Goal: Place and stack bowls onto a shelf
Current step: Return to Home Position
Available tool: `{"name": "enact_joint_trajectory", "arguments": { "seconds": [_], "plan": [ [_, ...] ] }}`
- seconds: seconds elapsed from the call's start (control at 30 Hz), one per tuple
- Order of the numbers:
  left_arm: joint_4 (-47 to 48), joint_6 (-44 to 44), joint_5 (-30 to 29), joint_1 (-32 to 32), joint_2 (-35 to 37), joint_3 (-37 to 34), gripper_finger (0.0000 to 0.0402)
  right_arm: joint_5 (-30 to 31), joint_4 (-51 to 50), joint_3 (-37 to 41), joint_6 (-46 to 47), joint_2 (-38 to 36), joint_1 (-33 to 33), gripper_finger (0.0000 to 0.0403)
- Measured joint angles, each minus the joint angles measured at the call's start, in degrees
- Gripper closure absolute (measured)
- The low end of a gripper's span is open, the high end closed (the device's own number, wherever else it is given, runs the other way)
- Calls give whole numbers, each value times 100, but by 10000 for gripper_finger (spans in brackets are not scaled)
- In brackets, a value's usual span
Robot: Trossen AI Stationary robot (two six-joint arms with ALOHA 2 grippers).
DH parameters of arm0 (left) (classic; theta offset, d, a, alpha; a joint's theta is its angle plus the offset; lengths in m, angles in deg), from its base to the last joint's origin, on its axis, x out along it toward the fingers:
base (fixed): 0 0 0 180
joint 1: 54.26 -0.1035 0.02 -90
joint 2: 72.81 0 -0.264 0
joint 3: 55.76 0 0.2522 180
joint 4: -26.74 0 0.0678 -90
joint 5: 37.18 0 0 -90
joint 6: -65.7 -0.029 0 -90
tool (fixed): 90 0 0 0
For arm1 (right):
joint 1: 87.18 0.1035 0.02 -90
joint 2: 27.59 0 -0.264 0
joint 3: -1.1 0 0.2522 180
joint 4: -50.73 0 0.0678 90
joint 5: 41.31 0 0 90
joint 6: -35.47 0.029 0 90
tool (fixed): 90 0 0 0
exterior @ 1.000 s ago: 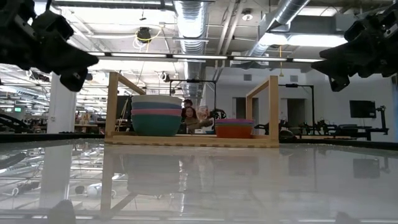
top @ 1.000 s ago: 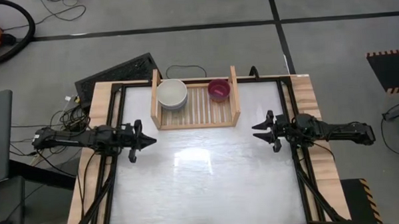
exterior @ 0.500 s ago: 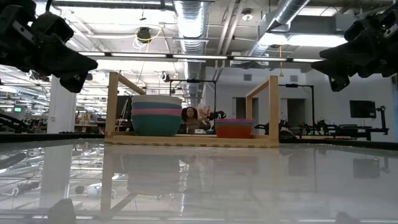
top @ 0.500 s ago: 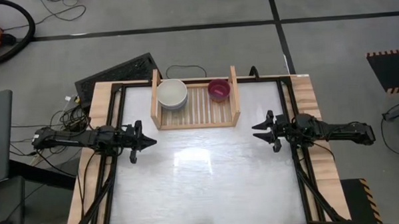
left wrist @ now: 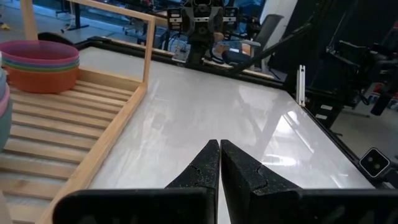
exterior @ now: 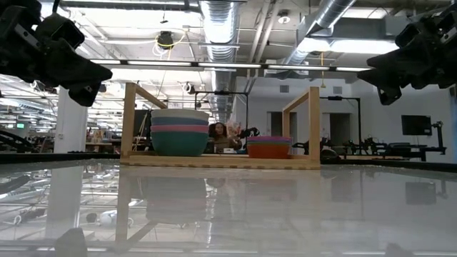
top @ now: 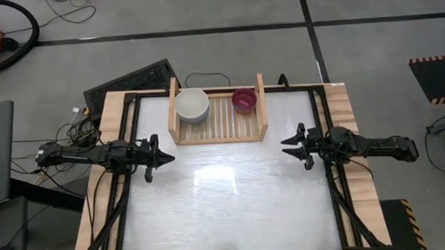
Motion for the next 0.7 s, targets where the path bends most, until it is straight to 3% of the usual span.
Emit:
{"name": "enact_joint_trajectory", "arguments": {
  "seconds": [0.7],
  "plan": [
    [-2, -2, -1, 0, 66, 0, 401, -2, 0, 2, -5, 1, 0, 214]
  ]
}}
